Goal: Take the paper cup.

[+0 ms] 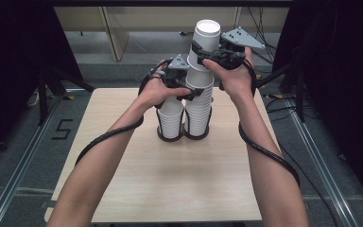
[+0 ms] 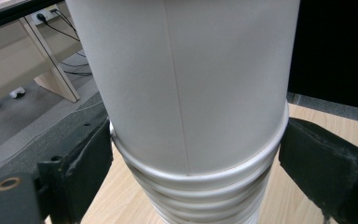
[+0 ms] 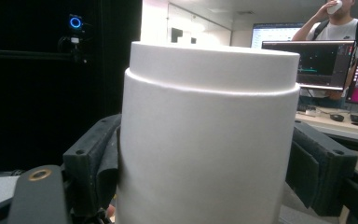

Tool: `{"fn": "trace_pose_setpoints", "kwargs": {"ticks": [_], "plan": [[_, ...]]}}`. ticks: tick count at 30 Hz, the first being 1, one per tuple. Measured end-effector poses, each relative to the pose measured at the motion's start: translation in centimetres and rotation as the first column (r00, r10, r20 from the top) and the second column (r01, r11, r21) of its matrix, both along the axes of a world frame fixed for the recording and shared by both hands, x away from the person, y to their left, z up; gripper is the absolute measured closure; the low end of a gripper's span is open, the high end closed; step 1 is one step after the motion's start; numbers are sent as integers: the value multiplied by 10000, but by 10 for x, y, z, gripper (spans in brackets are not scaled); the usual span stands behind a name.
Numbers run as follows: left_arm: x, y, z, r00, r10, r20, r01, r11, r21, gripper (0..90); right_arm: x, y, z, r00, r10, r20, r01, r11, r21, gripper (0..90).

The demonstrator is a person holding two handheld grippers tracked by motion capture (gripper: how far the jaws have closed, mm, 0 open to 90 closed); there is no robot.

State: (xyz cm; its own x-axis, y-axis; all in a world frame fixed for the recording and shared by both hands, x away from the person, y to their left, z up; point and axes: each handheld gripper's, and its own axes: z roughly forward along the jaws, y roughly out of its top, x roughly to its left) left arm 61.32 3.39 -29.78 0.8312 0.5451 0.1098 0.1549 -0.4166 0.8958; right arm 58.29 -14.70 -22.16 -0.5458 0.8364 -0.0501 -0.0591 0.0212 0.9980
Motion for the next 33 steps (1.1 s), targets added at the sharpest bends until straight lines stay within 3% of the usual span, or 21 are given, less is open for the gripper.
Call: {"fn": "trace_pose_setpoints", "kwargs": {"ticks": [7, 10, 11, 14, 18, 20, 21, 22, 26, 31, 33], "plan": [[0, 0, 0, 10000, -2, 6, 2, 10000, 4, 98, 0, 1, 0, 10000, 55, -20, -55, 10000, 7, 205], [0, 0, 0, 10000, -13, -2, 13, 10000, 16, 98, -1, 0, 6, 9998, 65, 165, -68, 9998, 204, 205], [0, 1, 0, 10000, -61, 5, 61, 9999, 93, 99, -2, -1, 12, 9992, 55, 401, -67, 9996, 285, 205], [0, 1, 0, 10000, -53, 11, 53, 9999, 95, 99, -5, -2, 19, 9988, 43, 495, -61, 9993, 360, 205], [-1, 3, 2, 9999, -163, 0, 163, 9997, 166, 105, -15, -8, 38, 9917, -13, 1283, -18, 9997, 239, 205], [-1, 4, 3, 9998, -206, 36, 206, 9998, 9, 113, -17, -9, 40, 9910, -22, 1337, -10, 9997, 235, 205], [-2, 7, 7, 9998, -168, 56, 170, 9992, -350, 120, -22, -13, 46, 9884, -59, 1518, 35, 9999, 166, 205], [-2, 7, 7, 9998, -168, 56, 170, 9992, -350, 124, -22, -13, 46, 9884, -59, 1518, 35, 9999, 166, 205], [-7, 16, 15, 9994, -242, 256, 267, 9946, -1004, 124, -33, -21, 52, 9826, -50, 1857, 40, 10000, 58, 205], [-20, 28, 22, 9980, -262, 578, 324, 9935, -1087, 116, -43, -31, 52, 9805, -42, 1965, 53, 10000, -51, 206], [-30, 35, 27, 9973, -336, 653, 420, 9904, -1314, 116, -49, -35, 48, 9800, 8, 1992, -4, 10000, -22, 206]]}}
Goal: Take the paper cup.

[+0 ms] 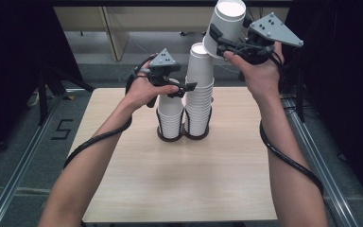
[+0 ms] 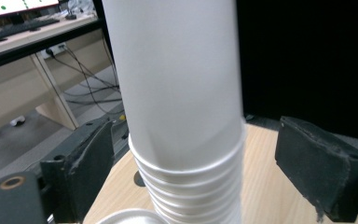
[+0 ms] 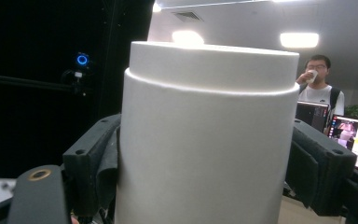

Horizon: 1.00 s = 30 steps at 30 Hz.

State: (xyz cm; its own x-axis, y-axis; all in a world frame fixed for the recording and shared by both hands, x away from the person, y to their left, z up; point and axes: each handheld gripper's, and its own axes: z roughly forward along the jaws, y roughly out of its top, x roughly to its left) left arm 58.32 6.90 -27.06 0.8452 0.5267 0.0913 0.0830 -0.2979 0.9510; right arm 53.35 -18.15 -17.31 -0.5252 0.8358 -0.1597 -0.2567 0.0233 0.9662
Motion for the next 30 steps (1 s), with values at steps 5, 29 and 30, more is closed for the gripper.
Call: {"fn": "trace_pose_setpoints", "kwargs": {"ticks": [5, 29, 30], "plan": [[-20, 10, 3, 10000, -8, 95, 11, 9995, -326, 120, -12, -4, -8, 10000, 29, 66, -28, 9997, -246, 205], [-117, 60, -68, 9994, 262, -206, -277, 9965, -788, 123, -71, -24, -110, 9971, -144, -751, 29, 9884, -1522, 204], [-117, 60, -68, 9994, 262, -206, -277, 9965, -788, 124, -71, -24, -110, 9971, -144, -751, 29, 9884, -1522, 204]]}}
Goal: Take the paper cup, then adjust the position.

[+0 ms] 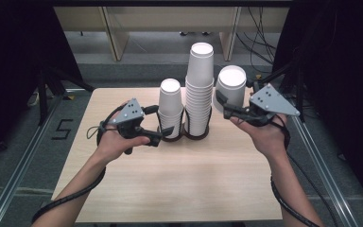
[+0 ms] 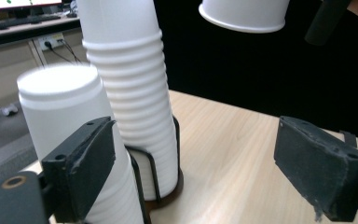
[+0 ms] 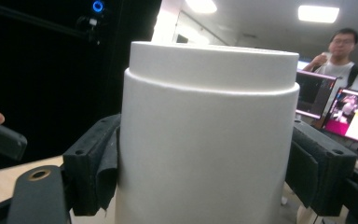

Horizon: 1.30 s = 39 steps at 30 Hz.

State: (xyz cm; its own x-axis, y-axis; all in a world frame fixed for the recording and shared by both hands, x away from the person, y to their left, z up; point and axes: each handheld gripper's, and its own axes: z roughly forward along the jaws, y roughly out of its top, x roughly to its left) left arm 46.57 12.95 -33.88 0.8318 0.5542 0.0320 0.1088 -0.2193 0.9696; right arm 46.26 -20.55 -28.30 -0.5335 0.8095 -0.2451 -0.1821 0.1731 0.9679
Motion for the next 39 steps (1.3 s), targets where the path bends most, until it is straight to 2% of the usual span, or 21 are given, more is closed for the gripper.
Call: {"fn": "trace_pose_setpoints", "kwargs": {"ticks": [5, 7, 11, 19, 20, 23, 24, 25, 26, 27, 29, 30, 31, 32, 33, 34, 35, 36, 37, 38, 39], "plan": [[-13, 3, -25, 9999, 117, -66, -116, 9997, 198, 126, -14, 1, -37, 9993, -101, -367, 87, 9992, -389, 204], [-16, 3, -30, 9998, 203, -60, -201, 9995, 261, 126, -16, 2, -41, 9990, -84, -446, 67, 9992, -390, 204], [-22, 3, -42, 9994, 298, -194, -293, 9993, 216, 127, -26, 5, -69, 9969, -49, -789, -5, 9977, -671, 203], [-31, 4, -60, 9981, 367, -501, -354, 9990, 253, 130, -36, 10, -96, 9936, -98, -1125, -20, 9945, -1044, 203], [-32, 6, -62, 9977, 354, -572, -339, 9991, 269, 131, -38, 12, -101, 9948, -53, -1016, -101, 9886, -1504, 204], [-34, 10, -64, 9973, 348, -652, -326, 9989, 344, 132, -39, 14, -105, 9952, -47, -979, -129, 9840, -1776, 204], [-36, 12, -66, 9968, 346, -721, -320, 9988, 364, 133, -41, 16, -109, 9961, 60, -884, -282, 9671, -2527, 204], [-36, 12, -66, 9968, 346, -721, -320, 9988, 364, 134, -41, 16, -109, 9961, 60, -884, -282, 9671, -2527, 204], [-37, 13, -67, 9965, 360, -756, -333, 9988, 361, 135, -43, 19, -114, 9987, 53, -508, -227, 9371, -3482, 204], [-37, 14, -68, 9961, 365, -799, -335, 9987, 380, 135, -43, 20, -116, 9993, 75, -353, -205, 9224, -3857, 204], [-37, 13, -69, 9958, 375, -831, -348, 9988, 335, 138, -46, 24, -121, 9998, 187, -65, -196, 8786, -4771, 204], [-38, 12, -70, 9959, 354, -834, -323, 9987, 389, 137, -46, 26, -123, 9995, 223, 205, -80, 8483, -5294, 204], [-38, 11, -71, 9960, 305, -841, -269, 9987, 436, 137, -46, 26, -123, 9995, 223, 205, -80, 8483, -5294, 204], [-38, 9, -72, 9958, 276, -869, -240, 9988, 421, 138, -48, 28, -125, 9988, 284, 410, 5, 8167, -5771, 204], [-37, 7, -72, 9960, 206, -864, -173, 9991, 388, 139, -51, 33, -129, 9955, 368, 876, 301, 7527, -6577, 204], [-37, 2, -74, 9958, 66, -918, -37, 9995, 315, 140, -51, 35, -128, 9891, 606, 1338, 538, 6982, -7139, 204], [-37, 2, -74, 9958, 66, -918, -37, 9995, 315, 140, -51, 35, -128, 9891, 606, 1338, 538, 6982, -7139, 204], [-37, 0, -75, 9957, -24, -925, 53, 9995, 312, 139, -55, 40, -133, 9835, 609, 1704, 890, 6568, -7488, 204], [-37, -4, -75, 9964, -224, -815, 249, 9993, 294, 139, -56, 42, -133, 9799, 724, 1860, 983, 6361, -7653, 204], [-37, -4, -75, 9964, -224, -815, 249, 9993, 294, 138, -56, 42, -133, 9799, 724, 1860, 983, 6361, -7653, 204], [-36, -5, -75, 9964, -382, -757, 403, 9988, 266, 138, -56, 45, -132, 9696, 1061, 2206, 1153, 5970, -7939, 204]]}}
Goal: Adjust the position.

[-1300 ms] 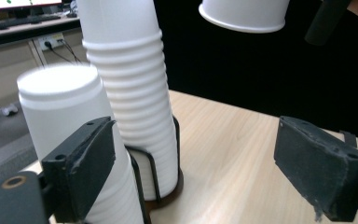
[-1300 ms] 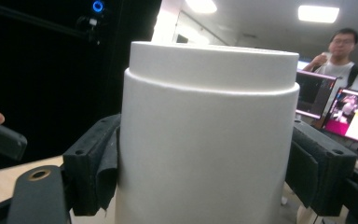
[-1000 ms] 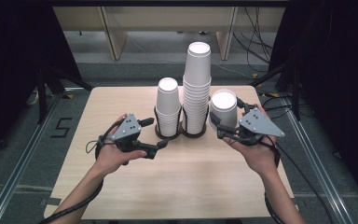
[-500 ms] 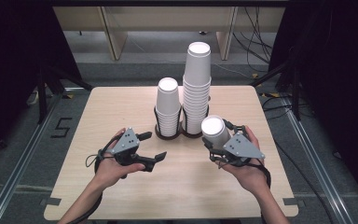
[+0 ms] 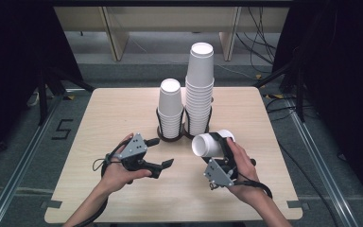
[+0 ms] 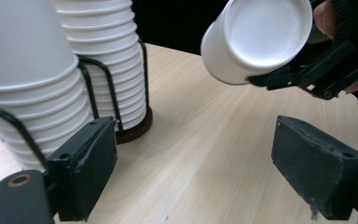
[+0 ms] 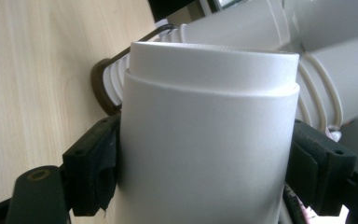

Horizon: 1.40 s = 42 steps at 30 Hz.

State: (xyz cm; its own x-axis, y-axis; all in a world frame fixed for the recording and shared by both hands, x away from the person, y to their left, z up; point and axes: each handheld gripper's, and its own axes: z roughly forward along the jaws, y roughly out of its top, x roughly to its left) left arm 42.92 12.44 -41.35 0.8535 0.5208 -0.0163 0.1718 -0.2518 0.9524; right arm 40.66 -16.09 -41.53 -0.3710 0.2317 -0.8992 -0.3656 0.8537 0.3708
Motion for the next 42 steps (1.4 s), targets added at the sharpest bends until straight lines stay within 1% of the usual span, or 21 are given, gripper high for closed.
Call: {"fn": "trace_pose_setpoints", "kwargs": {"ticks": [2, 3, 4, 5, 6, 11, 12, 14, 16, 17, 18, 19, 22, 26, 28, 30, 31, 33, 37, 39, 42], "plan": [[-2, -1, 1, 9999, -112, 29, 112, 9999, 70, 135, -4, 6, -2, 9994, -8, 335, 35, 9969, -785, 204], [-3, -2, 2, 9996, -262, 49, 262, 9996, 48, 128, -7, 10, -3, 9987, 63, 505, 21, 9862, -1653, 204], [-3, -2, 2, 9994, -320, 88, 319, 9995, 67, 128, -7, 10, -3, 9987, 63, 505, 21, 9862, -1653, 204], [-4, -3, 2, 9992, -389, 125, 388, 9992, 82, 104, -10, 13, -5, 9939, 114, 1094, 128, 9758, -2183, 204], [-5, -5, 0, 9983, -552, 189, 551, 9985, 30, 85, -11, 16, -6, 9925, 154, 1211, 147, 9697, -2438, 204], [-7, -10, -5, 9980, -580, 261, 579, 9983, 18, 5, -13, 24, -14, 9916, 258, 1266, 129, 9551, -2959, 204], [-6, -13, -8, 9976, -610, 332, 611, 9981, -8, 0, -12, 29, -13, 9834, 755, 1648, -97, 9298, -3678, 204], [-6, -15, -9, 9976, -628, 287, 627, 9980, 64, 0, -13, 30, -14, 9827, 683, 1719, 26, 9242, -3820, 204], [-5, -18, -11, 9980, -527, 334, 524, 9986, 123, 0, -14, 31, -18, 9828, 514, 1771, 170, 9310, -3647, 204], [-4, -20, -12, 9976, -620, 317, 618, 9980, 98, 0, -12, 32, -24, 9798, 649, 1894, -15, 9483, -3174, 204], [-4, -21, -12, 9973, -671, 286, 671, 9977, 21, 0, -12, 33, -26, 9811, 729, 1793, -145, 9514, -3075, 204], [-4, -22, -12, 9973, -682, 283, 683, 9977, -11, 0, -14, 35, -21, 9782, 625, 1979, 201, 9205, -3902, 204], [-3, -26, -12, 9966, -717, 404, 718, 9974, -6, 0, -14, 37, -20, 9698, 1006, 2223, 59, 9010, -4337, 204], [-1, -30, -14, 9954, -862, 407, 870, 9960, -193, 0, -16, 38, -23, 9728, 948, 2113, 17, 9095, -4158, 204], [-1, -32, -14, 9951, -897, 406, 900, 9959, -79, 0, -17, 39, -23, 9755, 880, 2017, 66, 9045, -4265, 204], [0, -35, -14, 9946, -980, 334, 987, 9949, -204, 0, -17, 41, -25, 9697, 1067, 2199, -15, 9023, -4310, 205], [0, -36, -14, 9945, -1003, 310, 1010, 9946, -229, 0, -17, 41, -25, 9701, 1122, 2153, -24, 8911, -4537, 204], [1, -37, -14, 9942, -1040, 287, 1048, 9941, -273, 0, -16, 43, -24, 9664, 1310, 2212, -137, 8855, -4644, 204], [2, -40, -14, 9935, -1105, 270, 1114, 9932, -339, 0, -17, 43, -24, 9712, 1107, 2111, -30, 8913, -4534, 205], [3, -43, -15, 9930, -1146, 282, 1159, 9921, -474, 0, -17, 44, -27, 9715, 1075, 2114, -64, 9029, -4299, 204], [5, -46, -14, 9927, -1178, 270, 1188, 9922, -370, 0, -18, 47, -27, 9734, 1156, 1978, -162, 8959, -4441, 205]]}}
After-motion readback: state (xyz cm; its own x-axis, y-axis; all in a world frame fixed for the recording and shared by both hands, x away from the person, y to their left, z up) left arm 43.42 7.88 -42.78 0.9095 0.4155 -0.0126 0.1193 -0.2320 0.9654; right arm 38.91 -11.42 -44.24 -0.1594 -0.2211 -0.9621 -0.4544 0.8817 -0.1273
